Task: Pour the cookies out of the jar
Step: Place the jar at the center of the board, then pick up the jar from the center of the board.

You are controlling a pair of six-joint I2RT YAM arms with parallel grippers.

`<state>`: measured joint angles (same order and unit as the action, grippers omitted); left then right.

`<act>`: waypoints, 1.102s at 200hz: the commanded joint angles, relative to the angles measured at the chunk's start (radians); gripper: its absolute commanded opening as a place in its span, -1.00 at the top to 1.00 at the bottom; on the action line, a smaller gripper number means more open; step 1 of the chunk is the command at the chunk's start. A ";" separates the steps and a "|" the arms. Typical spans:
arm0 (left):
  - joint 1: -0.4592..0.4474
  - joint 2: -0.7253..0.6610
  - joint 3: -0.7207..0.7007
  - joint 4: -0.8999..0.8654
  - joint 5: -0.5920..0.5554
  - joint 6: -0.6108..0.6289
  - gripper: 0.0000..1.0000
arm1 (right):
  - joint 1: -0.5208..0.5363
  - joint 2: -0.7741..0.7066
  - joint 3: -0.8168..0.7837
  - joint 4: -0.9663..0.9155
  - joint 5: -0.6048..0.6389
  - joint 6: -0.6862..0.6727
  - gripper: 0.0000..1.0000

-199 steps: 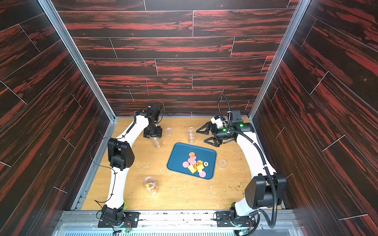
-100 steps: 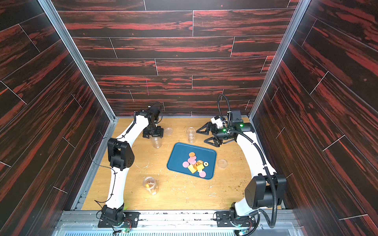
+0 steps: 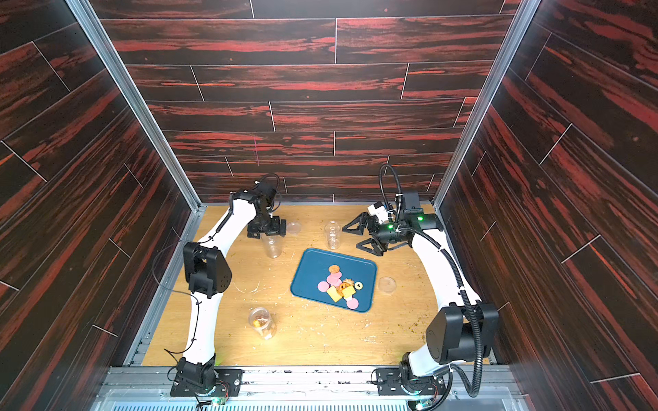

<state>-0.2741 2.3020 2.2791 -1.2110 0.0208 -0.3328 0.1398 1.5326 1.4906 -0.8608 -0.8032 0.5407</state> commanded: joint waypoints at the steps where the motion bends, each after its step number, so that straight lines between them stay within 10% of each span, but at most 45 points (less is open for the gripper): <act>1: 0.005 -0.107 -0.006 -0.020 -0.018 0.006 -1.00 | -0.001 -0.040 0.049 -0.047 0.075 -0.023 -0.98; 89: 0.003 -0.339 -0.062 0.015 -0.012 -0.039 -0.99 | -0.014 -0.170 0.115 -0.097 0.332 -0.071 -0.98; 189: -0.010 -0.953 -0.696 0.355 -0.033 -0.154 -0.99 | -0.161 -0.336 -0.093 0.109 0.265 0.102 -0.97; 220: -0.010 -1.027 -0.793 0.332 0.029 -0.206 -0.99 | -0.189 -0.302 -0.220 0.232 0.005 0.287 -0.97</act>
<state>-0.2817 1.3128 1.5494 -0.9150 0.0017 -0.4782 -0.0380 1.2102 1.3403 -0.7452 -0.6136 0.6628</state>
